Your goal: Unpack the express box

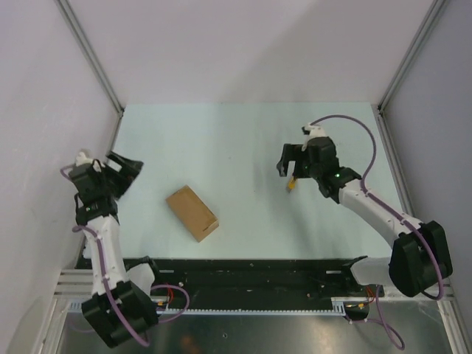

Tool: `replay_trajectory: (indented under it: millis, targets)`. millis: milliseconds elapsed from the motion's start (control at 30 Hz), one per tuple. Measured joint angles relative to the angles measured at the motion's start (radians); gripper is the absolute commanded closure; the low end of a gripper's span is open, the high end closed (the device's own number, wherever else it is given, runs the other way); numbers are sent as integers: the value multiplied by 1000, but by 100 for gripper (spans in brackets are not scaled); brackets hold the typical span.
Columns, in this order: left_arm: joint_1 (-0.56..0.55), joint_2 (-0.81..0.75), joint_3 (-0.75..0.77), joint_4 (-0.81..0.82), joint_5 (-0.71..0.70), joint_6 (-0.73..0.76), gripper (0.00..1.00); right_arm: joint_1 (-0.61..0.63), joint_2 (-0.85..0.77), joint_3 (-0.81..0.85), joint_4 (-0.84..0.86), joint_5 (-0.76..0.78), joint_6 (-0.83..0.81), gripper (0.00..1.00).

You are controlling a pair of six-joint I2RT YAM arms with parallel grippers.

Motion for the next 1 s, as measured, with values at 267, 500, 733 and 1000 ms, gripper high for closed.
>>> replay_trajectory:
  millis: [267,500,733,1000]
  targets:
    - [-220,-204,-282,-172,90,-55,10,116,109,2,-39,-9,16,1]
    - [-432,-222,-394,-244,55,-145,22,143,122,2,-50,5,23,2]
    - [-520,-77,-352,-251,-29,-156,34,140,122,2,-95,65,29,3]
    - [-523,117,-207,-166,-87,-69,41,117,123,2,-135,117,38,5]
